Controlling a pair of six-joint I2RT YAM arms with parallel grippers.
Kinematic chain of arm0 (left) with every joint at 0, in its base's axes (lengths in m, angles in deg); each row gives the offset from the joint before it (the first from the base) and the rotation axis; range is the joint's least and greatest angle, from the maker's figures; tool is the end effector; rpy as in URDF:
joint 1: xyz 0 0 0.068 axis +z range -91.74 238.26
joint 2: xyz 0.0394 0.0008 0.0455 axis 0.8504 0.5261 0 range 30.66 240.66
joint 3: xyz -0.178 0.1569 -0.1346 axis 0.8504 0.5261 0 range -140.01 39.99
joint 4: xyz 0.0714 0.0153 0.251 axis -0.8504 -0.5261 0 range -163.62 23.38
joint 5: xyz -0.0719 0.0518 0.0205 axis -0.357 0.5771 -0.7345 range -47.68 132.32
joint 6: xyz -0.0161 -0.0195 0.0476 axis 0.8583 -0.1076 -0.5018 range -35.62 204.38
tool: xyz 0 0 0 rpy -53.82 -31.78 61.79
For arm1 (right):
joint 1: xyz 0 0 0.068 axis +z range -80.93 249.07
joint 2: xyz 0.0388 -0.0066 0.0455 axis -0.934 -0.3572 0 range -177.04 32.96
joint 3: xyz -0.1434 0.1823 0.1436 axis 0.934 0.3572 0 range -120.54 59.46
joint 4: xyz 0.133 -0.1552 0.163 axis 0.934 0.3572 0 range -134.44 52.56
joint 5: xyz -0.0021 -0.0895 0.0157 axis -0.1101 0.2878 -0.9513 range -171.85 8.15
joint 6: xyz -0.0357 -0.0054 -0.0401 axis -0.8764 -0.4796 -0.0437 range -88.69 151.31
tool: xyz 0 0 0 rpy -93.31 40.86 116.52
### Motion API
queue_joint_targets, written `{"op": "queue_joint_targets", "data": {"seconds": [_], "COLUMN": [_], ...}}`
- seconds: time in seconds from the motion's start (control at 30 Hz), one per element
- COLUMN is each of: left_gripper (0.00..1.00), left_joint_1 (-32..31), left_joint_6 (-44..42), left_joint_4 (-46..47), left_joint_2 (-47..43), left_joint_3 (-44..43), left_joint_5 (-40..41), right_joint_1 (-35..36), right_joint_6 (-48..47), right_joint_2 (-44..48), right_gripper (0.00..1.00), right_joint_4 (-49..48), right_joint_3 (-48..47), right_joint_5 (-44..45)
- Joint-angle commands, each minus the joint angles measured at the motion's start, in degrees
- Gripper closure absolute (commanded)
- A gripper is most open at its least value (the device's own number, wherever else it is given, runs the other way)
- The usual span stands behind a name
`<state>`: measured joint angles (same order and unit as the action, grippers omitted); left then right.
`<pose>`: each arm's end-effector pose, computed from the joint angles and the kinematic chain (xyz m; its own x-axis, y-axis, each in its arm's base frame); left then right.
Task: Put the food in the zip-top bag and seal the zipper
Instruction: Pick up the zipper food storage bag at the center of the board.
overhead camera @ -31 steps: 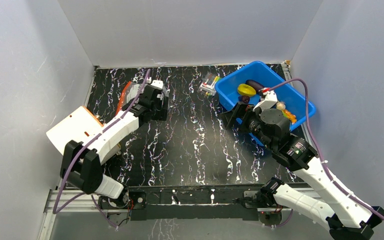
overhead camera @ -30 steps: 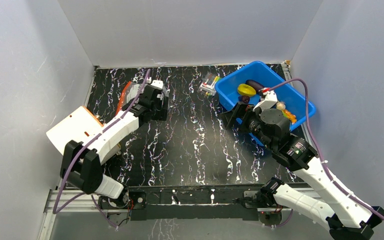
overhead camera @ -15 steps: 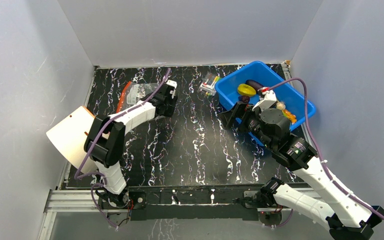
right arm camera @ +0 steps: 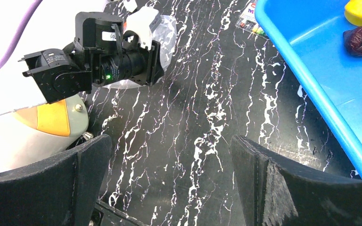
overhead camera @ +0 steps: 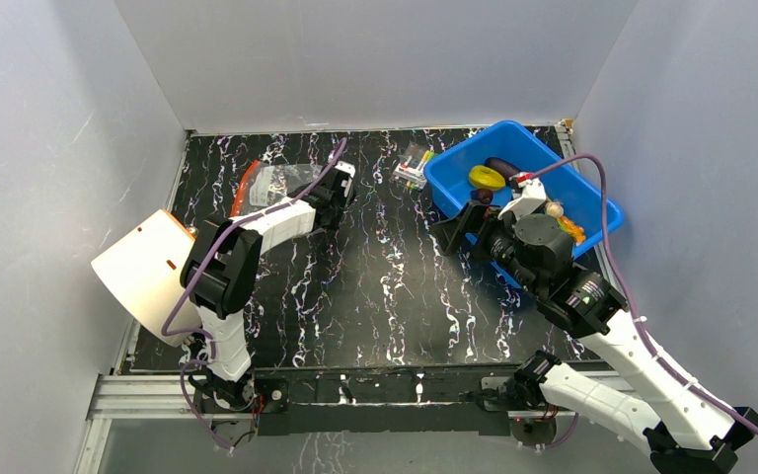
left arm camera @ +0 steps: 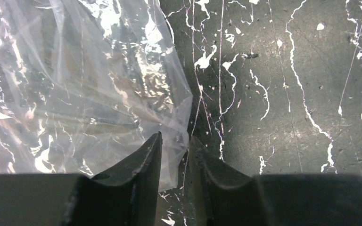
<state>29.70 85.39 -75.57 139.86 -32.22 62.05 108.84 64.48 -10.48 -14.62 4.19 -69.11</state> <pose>0.3689 -0.1871 0.1861 -0.6355 0.3269 -0.6995 0.2326 0.9449 0.2302 0.1275 0.0957 0.3703 -0.4520 0.3180 -0.8334 -0.2574 0.8480 0.4632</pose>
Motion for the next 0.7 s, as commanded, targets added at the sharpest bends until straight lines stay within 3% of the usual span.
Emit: {"op": "queue_joint_targets", "data": {"seconds": [0.0,0.13,0.43,0.67], "left_gripper": [0.8,1.0,1.0,1.0], "left_joint_1": [0.3,0.3,-0.5,-1.5], "left_joint_6": [-0.2,0.7,2.9,5.7], "left_joint_4": [-0.1,-4.4,-10.7,-16.2], "left_joint_2": [-0.4,-2.5,-18.3,-29.1], "left_joint_3": [-1.1,-2.2,0.6,1.7], "left_joint_5": [0.2,-2.0,-10.3,-21.3], "right_joint_1": [0.3,0.3,0.3,0.3], "right_joint_6": [1.0,1.9,3.4,3.2], "right_joint_2": [1.7,2.2,3.1,2.4], "right_gripper": [0.03,0.03,0.04,0.06], "right_joint_4": [-0.3,0.9,3.4,3.7], "right_joint_3": [-1.1,-1.7,-2.3,-1.8], "right_joint_5": [1.6,2.1,2.6,1.5]}}
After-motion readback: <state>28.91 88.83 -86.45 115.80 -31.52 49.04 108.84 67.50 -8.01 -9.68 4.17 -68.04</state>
